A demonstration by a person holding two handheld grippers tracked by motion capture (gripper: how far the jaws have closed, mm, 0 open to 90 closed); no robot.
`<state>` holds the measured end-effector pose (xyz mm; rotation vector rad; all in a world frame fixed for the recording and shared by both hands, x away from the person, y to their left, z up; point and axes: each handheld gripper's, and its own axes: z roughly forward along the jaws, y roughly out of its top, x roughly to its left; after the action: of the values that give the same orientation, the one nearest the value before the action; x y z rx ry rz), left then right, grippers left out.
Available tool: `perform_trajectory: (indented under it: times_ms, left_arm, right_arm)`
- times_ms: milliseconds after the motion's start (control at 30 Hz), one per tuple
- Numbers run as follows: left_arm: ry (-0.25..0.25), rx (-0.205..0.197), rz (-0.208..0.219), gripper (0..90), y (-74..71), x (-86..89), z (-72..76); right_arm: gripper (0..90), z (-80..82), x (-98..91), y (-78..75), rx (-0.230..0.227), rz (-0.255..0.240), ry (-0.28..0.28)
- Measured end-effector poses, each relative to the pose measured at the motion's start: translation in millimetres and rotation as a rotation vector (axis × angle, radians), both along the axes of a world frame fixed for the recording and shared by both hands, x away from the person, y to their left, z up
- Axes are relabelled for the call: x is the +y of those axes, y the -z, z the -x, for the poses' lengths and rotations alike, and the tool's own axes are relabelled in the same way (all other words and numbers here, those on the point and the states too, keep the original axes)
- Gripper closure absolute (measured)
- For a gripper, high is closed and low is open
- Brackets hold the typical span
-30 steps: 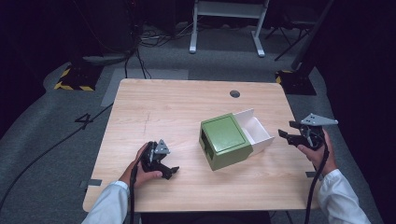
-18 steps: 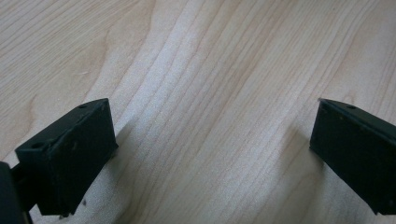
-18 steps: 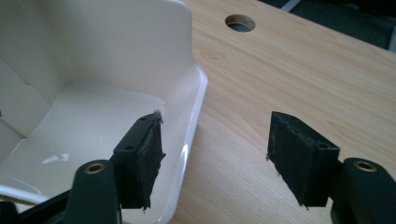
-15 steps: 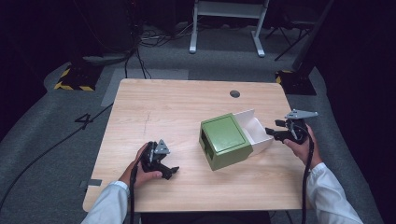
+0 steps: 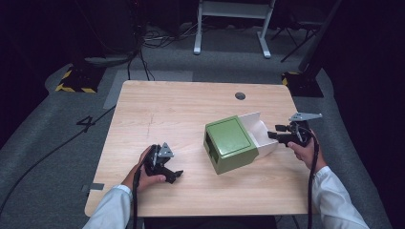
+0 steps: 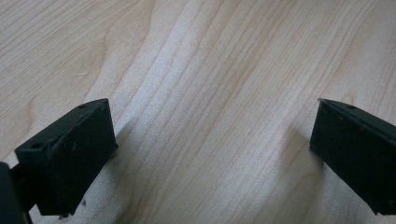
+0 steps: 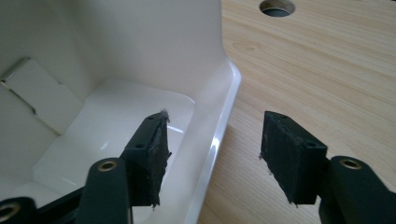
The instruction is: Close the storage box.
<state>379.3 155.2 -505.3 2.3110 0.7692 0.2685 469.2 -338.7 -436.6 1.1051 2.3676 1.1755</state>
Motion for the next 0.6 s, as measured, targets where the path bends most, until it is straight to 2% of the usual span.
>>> perform_trajectory:
  times_ms: [133,233,433,600]
  left_arm:
    - [-0.001,0.0,0.0,0.3,0.0,0.0,0.0]
    - [0.0,-0.001,0.001,0.3,0.1,0.0,-0.1]
    - [0.001,-0.001,0.001,0.2,0.1,0.0,-0.1]
    - [0.003,0.0,0.0,0.2,0.0,-0.1,-0.2]
  right_arm:
    - [46.6,0.0,6.6,-1.0,0.005,0.002,-0.024]
    - [46.6,-1.0,14.6,-1.0,0.032,-0.003,-0.051]
    - [46.4,-0.8,26.3,-1.0,0.05,-0.016,-0.097]
    - [46.4,3.0,41.0,-2.3,0.049,0.008,-0.125]
